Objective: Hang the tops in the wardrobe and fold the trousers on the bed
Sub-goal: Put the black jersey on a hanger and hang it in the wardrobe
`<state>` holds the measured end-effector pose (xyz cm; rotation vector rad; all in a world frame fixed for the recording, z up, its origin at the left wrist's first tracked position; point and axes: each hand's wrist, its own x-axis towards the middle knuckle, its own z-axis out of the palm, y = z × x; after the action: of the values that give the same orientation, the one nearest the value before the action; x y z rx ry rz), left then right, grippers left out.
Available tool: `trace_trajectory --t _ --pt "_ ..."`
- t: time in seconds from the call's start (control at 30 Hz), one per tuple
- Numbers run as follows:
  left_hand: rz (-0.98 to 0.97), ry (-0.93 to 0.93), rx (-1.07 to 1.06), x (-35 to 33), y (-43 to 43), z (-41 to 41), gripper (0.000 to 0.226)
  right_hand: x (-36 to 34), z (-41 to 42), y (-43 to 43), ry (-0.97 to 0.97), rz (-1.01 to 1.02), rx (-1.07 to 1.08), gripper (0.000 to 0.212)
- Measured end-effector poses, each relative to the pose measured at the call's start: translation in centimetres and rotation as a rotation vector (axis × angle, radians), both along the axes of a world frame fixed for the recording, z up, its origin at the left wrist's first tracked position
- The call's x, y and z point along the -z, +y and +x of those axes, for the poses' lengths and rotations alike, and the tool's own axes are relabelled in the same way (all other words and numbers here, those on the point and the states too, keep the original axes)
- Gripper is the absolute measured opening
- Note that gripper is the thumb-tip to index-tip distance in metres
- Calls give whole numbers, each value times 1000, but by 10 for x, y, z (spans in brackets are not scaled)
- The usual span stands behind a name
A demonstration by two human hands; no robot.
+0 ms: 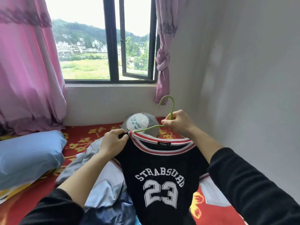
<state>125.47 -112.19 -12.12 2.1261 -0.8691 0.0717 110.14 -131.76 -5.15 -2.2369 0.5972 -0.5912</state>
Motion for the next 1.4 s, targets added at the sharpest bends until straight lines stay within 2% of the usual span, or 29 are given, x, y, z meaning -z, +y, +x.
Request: trace_trajectory --t 0.13,0.37,0.63,0.77,1.03,1.3,1.4 --pt "-11 -21 -147 -3 51 -12 20 -10 14 38 59 -140 -105 33" --pt "-29 136 -415 11 158 -72 34 -1 8 132 140 -382 -347 38" --pt "-119 210 -789 6 307 -151 23 -18 -5 273 26 -287 -698 30" --pt "-123 176 -995 -5 391 -190 19 -29 -13 357 -5 -272 -839 11" --pt "-24 91 -1189 -6 575 -285 13 -39 -51 563 -39 -244 -1153 8" --pt "152 76 -1321 -7 762 -404 29 -31 -120 788 1 -259 -1430 7" --pt "199 99 -1376 -11 821 -442 41 -27 -145 856 -6 -289 -1478 11"
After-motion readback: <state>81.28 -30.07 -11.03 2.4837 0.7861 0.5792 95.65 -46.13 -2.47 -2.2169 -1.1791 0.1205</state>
